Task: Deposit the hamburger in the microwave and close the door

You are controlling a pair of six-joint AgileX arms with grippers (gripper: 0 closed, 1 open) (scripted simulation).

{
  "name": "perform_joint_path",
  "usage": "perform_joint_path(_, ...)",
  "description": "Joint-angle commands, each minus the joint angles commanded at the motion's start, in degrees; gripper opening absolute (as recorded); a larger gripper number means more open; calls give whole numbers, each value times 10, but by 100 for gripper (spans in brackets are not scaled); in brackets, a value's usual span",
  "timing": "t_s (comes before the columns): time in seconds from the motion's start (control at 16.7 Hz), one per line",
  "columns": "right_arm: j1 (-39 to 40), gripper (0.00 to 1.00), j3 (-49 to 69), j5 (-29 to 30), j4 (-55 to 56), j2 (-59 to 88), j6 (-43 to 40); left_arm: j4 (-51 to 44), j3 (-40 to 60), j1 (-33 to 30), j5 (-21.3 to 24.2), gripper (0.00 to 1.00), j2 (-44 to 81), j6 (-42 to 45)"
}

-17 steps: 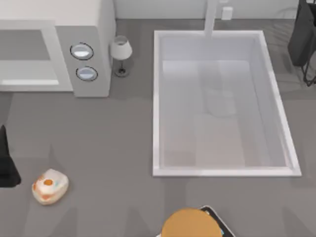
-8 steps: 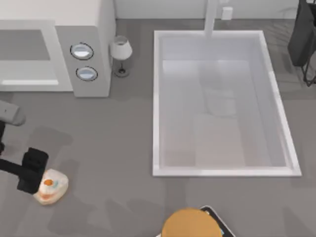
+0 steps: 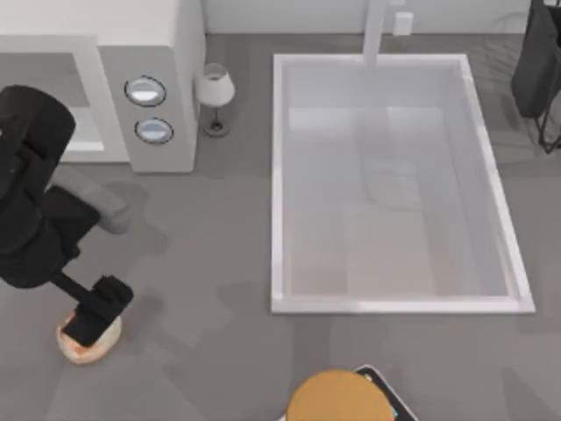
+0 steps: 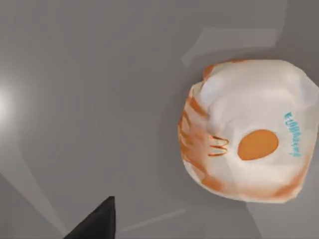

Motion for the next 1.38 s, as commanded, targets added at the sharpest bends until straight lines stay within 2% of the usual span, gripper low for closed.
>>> perform_joint_path(0.24,0,100,0,0,0,0,0,-37,47,-12,0,100,64,17)
perform_joint_path(0.6,0,100,0,0,0,0,0,-35,45,-10,0,100,65,18)
perform_joint_path(0.78,0,100,0,0,0,0,0,6,23,-11,0,100,87,20)
perform_joint_path(1.08,0,100,0,0,0,0,0,137,-37,-11,0,100,151,21)
perform_joint_path(1.38,0,100,0,0,0,0,0,159,-49,-11,1,100,165,21)
